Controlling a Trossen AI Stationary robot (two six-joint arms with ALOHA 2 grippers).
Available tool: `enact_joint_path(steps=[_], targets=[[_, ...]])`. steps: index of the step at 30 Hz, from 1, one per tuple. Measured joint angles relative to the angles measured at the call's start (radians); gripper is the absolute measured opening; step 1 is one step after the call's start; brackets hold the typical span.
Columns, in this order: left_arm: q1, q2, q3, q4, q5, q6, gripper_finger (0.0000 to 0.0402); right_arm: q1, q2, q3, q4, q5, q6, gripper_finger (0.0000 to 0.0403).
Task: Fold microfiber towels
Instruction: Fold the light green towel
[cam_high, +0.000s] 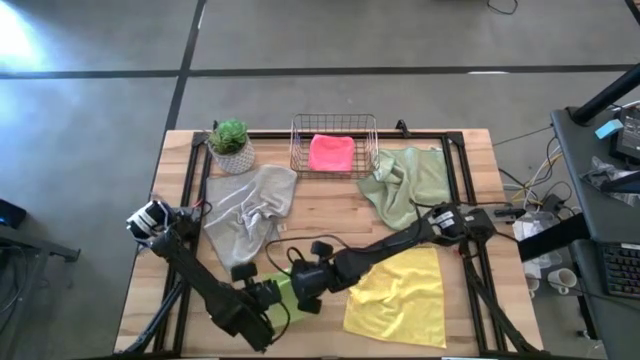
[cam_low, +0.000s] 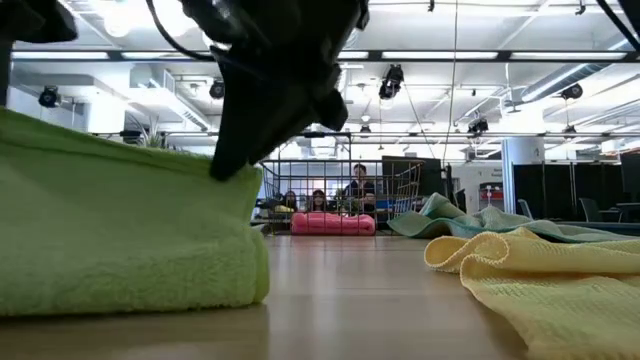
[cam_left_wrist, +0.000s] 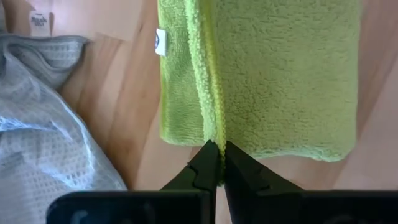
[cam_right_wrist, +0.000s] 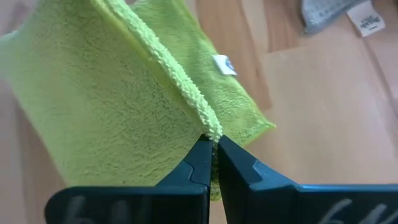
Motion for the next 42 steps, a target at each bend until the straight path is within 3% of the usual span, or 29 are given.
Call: enact_joint_path(steps=[14, 25, 32, 35, 42], targets=[[0.042, -0.001, -0.069, -0.007, 0.06, 0.029, 0.001, -0.026, 0.004, -0.005, 0.028, 0.0, -0.06, 0.0026], [0.044, -0.004, -0.069, -0.027, 0.069, 0.03, 0.0111, -0.04, 0.003, -0.002, 0.026, 0.0, -0.066, 0.0112], [0.052, -0.042, -0.059, -0.136, 0.204, 0.026, 0.0156, -0.048, -0.039, 0.052, -0.19, -0.034, -0.074, 0.0139], [0.051, -0.057, -0.057, -0.09, 0.189, 0.025, 0.0157, -0.039, -0.074, 0.058, -0.286, -0.033, -0.07, 0.0136], [0.047, -0.059, -0.068, 0.197, -0.001, 0.063, 0.0145, 0.027, -0.149, 0.026, -0.434, -0.027, -0.075, 0.0111]])
